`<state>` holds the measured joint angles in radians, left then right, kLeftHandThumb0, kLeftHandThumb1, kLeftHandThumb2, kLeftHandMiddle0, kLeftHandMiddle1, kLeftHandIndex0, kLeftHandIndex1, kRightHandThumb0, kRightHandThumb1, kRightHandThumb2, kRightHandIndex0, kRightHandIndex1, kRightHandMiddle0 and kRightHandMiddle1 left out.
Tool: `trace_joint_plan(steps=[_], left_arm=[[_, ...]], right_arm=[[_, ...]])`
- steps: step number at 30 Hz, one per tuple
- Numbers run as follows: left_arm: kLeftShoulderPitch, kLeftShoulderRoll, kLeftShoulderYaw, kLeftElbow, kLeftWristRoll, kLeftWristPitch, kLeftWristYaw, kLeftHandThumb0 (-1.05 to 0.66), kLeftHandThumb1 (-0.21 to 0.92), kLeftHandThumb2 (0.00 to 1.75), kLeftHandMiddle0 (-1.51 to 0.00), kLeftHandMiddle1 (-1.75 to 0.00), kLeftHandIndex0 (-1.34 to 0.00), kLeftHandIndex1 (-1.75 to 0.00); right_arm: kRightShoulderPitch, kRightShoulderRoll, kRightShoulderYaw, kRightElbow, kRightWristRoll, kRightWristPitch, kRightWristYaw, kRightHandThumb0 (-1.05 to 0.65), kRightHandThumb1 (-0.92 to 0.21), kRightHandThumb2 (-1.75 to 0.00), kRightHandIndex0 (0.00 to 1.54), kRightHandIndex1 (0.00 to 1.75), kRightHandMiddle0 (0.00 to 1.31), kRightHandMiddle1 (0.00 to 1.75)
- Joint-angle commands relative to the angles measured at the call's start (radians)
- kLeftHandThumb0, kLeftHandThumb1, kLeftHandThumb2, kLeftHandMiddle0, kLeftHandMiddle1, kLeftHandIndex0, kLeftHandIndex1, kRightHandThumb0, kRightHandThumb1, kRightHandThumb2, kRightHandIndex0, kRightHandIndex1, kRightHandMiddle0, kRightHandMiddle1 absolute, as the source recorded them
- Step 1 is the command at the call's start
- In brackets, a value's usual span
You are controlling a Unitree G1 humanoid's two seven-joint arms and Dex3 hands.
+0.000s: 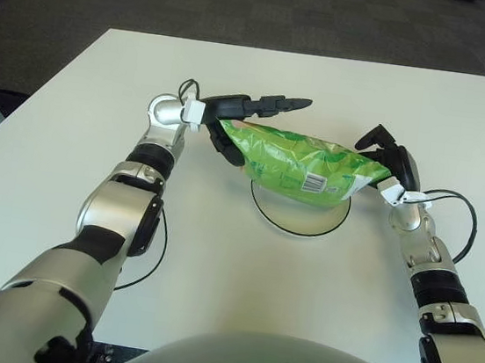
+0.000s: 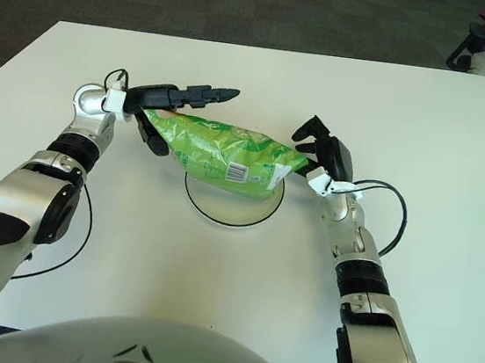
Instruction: Put the snack into the plate.
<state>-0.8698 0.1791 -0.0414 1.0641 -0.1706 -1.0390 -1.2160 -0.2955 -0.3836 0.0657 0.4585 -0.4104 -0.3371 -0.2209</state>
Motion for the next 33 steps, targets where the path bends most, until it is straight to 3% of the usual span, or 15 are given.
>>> trace_joint_plan(steps=[1, 7, 14, 27, 30, 33], left_arm=[[0.045, -0.034, 0.005, 0.007, 0.006, -0.093, 0.049, -0.91, 0.92, 0.12, 0.00, 0.00, 0.00, 0.00], [0.053, -0.075, -0.010, 0.019, 0.106, -0.246, 0.215, -0.92, 0.92, 0.13, 0.00, 0.00, 0.00, 0.00], [0.063, -0.051, 0.004, -0.007, 0.402, -0.385, 0.477, -0.92, 0.92, 0.19, 0.00, 0.00, 0.00, 0.00], [0.076, -0.012, -0.073, -0.048, 0.764, -0.360, 0.882, -0.89, 0.92, 0.20, 0.00, 0.00, 0.00, 0.00], [0.084, -0.009, -0.099, -0.058, 0.858, -0.352, 1.019, -0.88, 0.92, 0.20, 0.00, 0.00, 0.00, 0.00], [0.093, 0.008, -0.130, -0.118, 1.022, -0.317, 1.237, -0.84, 0.92, 0.16, 0.00, 0.00, -0.02, -0.01]], right_arm=[[0.014, -0.009, 0.008, 0.021, -0.010, 0.036, 0.020, -0.35, -0.92, -0.42, 1.03, 0.20, 0.30, 1.63], [0.012, -0.009, 0.010, 0.020, -0.011, 0.044, 0.024, -0.35, -0.92, -0.42, 1.02, 0.20, 0.30, 1.63], [0.015, -0.011, 0.014, 0.014, -0.014, 0.049, 0.025, -0.35, -0.92, -0.42, 1.02, 0.19, 0.30, 1.63], [0.020, -0.014, 0.014, -0.006, -0.014, 0.061, 0.038, -0.35, -0.92, -0.42, 1.02, 0.19, 0.30, 1.63], [0.021, -0.014, 0.015, -0.011, -0.012, 0.066, 0.045, -0.35, -0.92, -0.42, 1.02, 0.18, 0.29, 1.63], [0.019, -0.017, 0.018, -0.017, -0.014, 0.079, 0.060, -0.35, -0.92, -0.43, 1.01, 0.18, 0.29, 1.64]])
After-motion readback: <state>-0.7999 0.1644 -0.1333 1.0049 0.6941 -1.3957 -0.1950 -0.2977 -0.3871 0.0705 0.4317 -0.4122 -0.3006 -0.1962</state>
